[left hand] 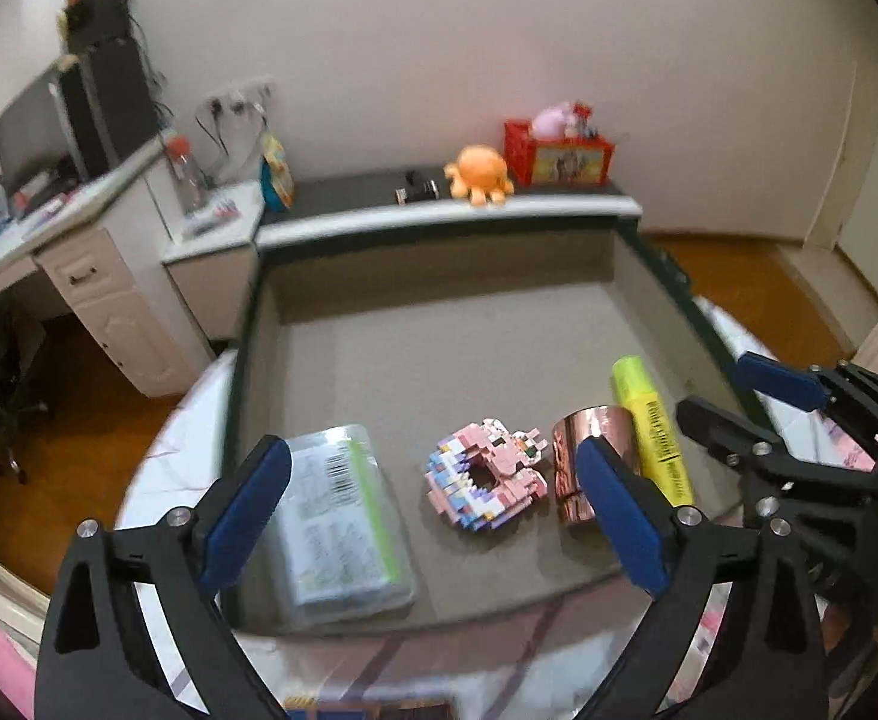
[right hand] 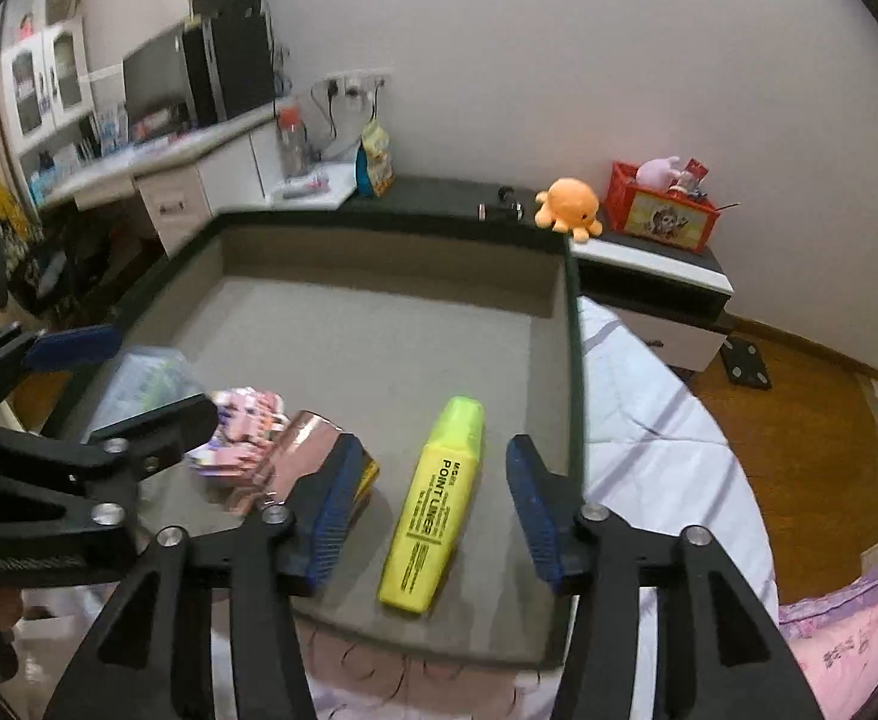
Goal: Organize rigid objects
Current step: 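Withdraw both tools from the pink box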
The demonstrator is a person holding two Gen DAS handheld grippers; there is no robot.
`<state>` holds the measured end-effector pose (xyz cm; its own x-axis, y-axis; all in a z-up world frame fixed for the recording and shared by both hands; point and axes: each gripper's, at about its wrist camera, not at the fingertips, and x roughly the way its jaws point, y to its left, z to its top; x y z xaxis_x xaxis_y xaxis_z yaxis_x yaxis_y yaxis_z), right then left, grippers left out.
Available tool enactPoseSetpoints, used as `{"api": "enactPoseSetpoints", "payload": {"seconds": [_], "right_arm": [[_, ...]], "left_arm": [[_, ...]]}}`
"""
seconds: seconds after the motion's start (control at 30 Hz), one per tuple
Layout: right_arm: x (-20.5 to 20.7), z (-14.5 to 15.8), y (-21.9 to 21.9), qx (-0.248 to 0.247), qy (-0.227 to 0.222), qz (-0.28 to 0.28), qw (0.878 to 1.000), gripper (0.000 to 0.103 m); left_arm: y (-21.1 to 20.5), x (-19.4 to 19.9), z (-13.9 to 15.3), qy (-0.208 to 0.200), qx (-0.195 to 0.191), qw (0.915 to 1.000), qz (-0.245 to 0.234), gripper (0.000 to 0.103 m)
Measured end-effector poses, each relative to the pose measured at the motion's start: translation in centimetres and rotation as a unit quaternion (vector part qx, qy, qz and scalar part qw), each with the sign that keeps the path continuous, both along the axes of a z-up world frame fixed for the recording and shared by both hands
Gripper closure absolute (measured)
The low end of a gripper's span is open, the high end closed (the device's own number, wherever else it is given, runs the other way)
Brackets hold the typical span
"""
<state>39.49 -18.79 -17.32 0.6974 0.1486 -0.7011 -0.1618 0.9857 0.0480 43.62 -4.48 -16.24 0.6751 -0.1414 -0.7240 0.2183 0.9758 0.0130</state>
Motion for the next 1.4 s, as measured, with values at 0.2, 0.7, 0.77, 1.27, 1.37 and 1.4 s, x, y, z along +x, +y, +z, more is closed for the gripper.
{"api": "enactPoseSetpoints", "payload": {"seconds": [0.2,0.7,0.77,1.27,1.37,1.4], "right_arm": [[-7.5,5.5,-1.1,0.03,-0.09,-0.01,0.995,0.022],[-28.4,10.8,0.9,0.016,-0.276,-0.045,0.96,0.011],[-30.0,10.7,1.1,0.02,-0.286,-0.051,0.957,0.006],[-35.2,9.5,2.3,0.017,-0.3,-0.067,0.951,0.0],[-35.5,9.7,2.5,0.011,-0.306,-0.069,0.95,0.0],[-35.8,9.8,2.4,0.011,-0.308,-0.069,0.949,0.0]], "left_arm": [[2.1,-9.1,5.5,-0.12,-0.023,0.9922,0.025,0.0],[4.1,-29.8,9.4,-0.292,-0.018,0.9528,0.082,0.0],[4.0,-31.2,9.2,-0.295,-0.013,0.9516,0.083,0.0],[4.5,-36.6,8.9,-0.315,-0.02,0.9449,0.087,0.0],[4.4,-36.9,8.9,-0.317,-0.018,0.9441,0.089,0.0],[4.4,-37.0,8.9,-0.317,-0.016,0.9441,0.089,0.0]]}}
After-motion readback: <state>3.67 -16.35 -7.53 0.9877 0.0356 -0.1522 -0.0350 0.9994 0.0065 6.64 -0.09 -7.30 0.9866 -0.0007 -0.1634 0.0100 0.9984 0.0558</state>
